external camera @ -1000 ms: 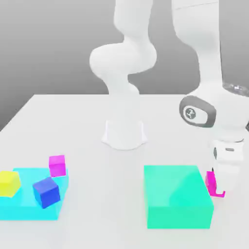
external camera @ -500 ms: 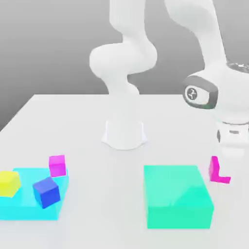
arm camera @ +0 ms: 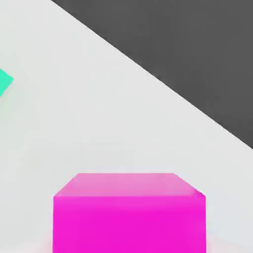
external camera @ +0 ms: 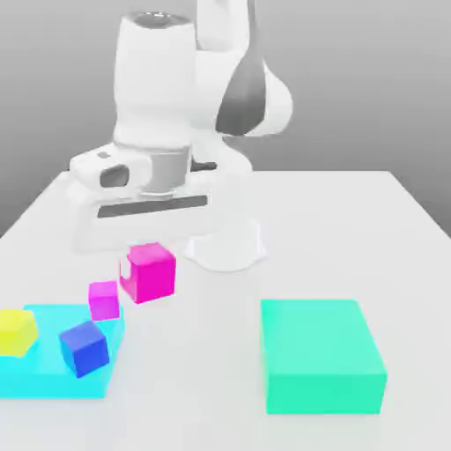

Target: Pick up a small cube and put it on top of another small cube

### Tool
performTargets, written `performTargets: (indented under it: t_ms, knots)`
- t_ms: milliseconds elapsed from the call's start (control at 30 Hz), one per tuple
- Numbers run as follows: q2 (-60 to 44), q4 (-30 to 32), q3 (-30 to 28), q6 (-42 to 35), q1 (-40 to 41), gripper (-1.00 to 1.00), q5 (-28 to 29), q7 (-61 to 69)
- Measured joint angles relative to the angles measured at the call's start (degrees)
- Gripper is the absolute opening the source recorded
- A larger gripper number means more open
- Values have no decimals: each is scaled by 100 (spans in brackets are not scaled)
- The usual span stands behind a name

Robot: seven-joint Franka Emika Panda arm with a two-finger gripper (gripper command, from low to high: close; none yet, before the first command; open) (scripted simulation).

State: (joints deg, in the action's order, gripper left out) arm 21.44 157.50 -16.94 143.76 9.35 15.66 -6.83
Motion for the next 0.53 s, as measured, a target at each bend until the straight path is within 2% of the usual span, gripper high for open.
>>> performTargets:
  t_ms: [100,200,433,467,533]
  knots:
    - [320,222,-480,-230,675,-100,135,103]
    - [367,658,-632,-296,703,-100,-14,202]
    - [-766,927,-872,972,473,-100,-295,417]
    - [-878,944,-888,1104,466,100,-304,429]
    - [-878,944,-888,1104,466,100,-304,429]
